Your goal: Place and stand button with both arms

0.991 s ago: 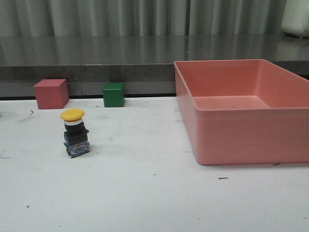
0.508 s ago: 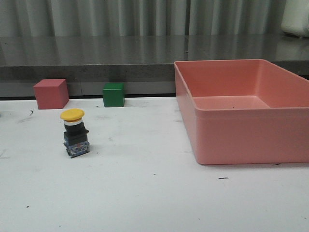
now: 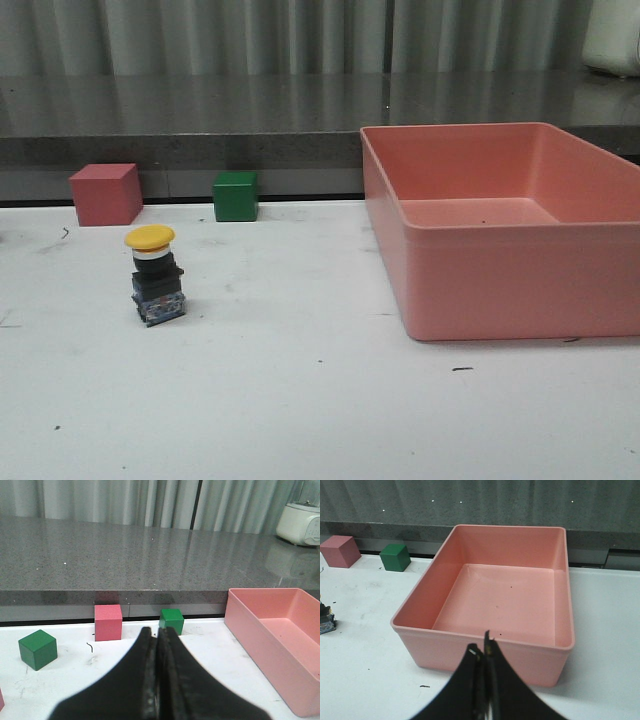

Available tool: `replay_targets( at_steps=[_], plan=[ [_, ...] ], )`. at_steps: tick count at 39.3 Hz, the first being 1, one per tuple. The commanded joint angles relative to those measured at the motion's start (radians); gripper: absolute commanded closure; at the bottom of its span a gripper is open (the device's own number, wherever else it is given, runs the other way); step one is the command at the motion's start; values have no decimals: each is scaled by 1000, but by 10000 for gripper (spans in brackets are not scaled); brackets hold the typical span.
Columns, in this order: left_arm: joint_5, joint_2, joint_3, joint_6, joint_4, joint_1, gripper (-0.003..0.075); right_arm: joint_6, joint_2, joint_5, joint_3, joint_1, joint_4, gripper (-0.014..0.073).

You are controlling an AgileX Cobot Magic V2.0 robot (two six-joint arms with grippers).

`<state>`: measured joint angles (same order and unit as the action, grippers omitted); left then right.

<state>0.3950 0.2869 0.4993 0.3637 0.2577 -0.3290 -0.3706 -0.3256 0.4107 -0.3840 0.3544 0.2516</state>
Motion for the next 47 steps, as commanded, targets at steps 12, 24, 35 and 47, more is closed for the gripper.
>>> replay_targets(
  at_steps=[12,24,35,47],
  plan=[
    [-71,9,26,9,0,-2,740,10,-5,-79,-28,-6,21,664],
    [-180,0,-39,-288,-279,-2,740,10,-5,-79,-28,-6,21,664],
    [-202,-143,-156,-288,-293,112,740,10,-5,-79,-28,-6,21,664],
    [-216,-310,-351,-288,-294,298,740,10,-5,-78,-28,-6,21,664]
  ],
)
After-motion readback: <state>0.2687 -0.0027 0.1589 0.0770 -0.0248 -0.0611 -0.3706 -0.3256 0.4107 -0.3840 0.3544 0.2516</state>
